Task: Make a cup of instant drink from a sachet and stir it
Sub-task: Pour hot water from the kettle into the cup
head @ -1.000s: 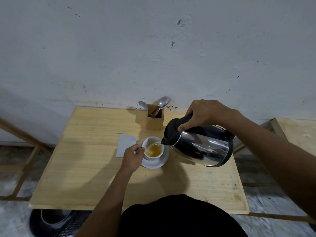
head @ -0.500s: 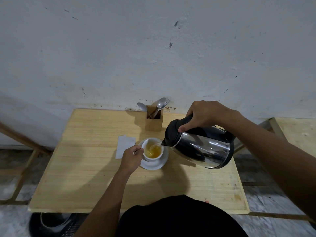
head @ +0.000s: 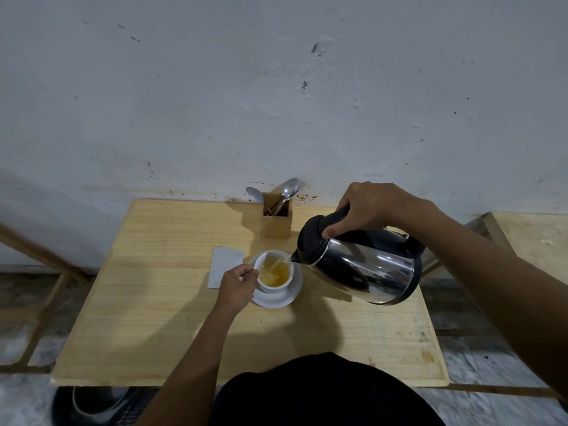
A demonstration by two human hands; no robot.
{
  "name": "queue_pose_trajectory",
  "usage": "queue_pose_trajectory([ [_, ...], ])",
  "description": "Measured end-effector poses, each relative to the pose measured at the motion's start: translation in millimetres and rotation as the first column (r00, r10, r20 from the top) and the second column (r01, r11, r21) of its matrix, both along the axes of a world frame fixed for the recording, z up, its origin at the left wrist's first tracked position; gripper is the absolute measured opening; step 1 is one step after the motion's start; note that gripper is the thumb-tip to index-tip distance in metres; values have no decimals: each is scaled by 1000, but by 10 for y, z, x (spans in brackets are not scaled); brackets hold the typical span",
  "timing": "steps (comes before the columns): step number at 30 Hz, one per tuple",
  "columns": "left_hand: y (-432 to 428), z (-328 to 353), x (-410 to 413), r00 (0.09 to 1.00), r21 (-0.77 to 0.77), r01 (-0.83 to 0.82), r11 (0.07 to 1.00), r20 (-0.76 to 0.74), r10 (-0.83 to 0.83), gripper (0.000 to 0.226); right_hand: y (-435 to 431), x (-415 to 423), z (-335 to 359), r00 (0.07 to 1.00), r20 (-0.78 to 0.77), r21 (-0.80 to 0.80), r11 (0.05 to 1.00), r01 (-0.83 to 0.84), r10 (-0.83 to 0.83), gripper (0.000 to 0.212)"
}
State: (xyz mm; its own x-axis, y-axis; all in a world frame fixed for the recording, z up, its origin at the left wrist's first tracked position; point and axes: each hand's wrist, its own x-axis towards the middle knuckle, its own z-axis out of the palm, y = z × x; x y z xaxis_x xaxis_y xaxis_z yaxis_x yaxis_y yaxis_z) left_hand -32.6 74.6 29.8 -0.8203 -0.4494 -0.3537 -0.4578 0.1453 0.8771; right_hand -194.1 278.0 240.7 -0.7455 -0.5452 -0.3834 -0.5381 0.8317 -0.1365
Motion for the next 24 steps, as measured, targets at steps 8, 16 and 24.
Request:
queue_pose_trajectory([
  [8,-12,-32,-2,1000,-16,5,1000,-5,-5,14,28,-6,21,1000,-2,-10,1000,6,-6,58],
  [16,-3,-13,-1,1000,-14,4,1000,-2,-4,10,58,-27,24,999,3,-29,999,33,-33,57],
  [24,-3,-29,-3,1000,-14,0,1000,3,0,15,153,-56,5,996,55,-106,991,80,-74,57],
])
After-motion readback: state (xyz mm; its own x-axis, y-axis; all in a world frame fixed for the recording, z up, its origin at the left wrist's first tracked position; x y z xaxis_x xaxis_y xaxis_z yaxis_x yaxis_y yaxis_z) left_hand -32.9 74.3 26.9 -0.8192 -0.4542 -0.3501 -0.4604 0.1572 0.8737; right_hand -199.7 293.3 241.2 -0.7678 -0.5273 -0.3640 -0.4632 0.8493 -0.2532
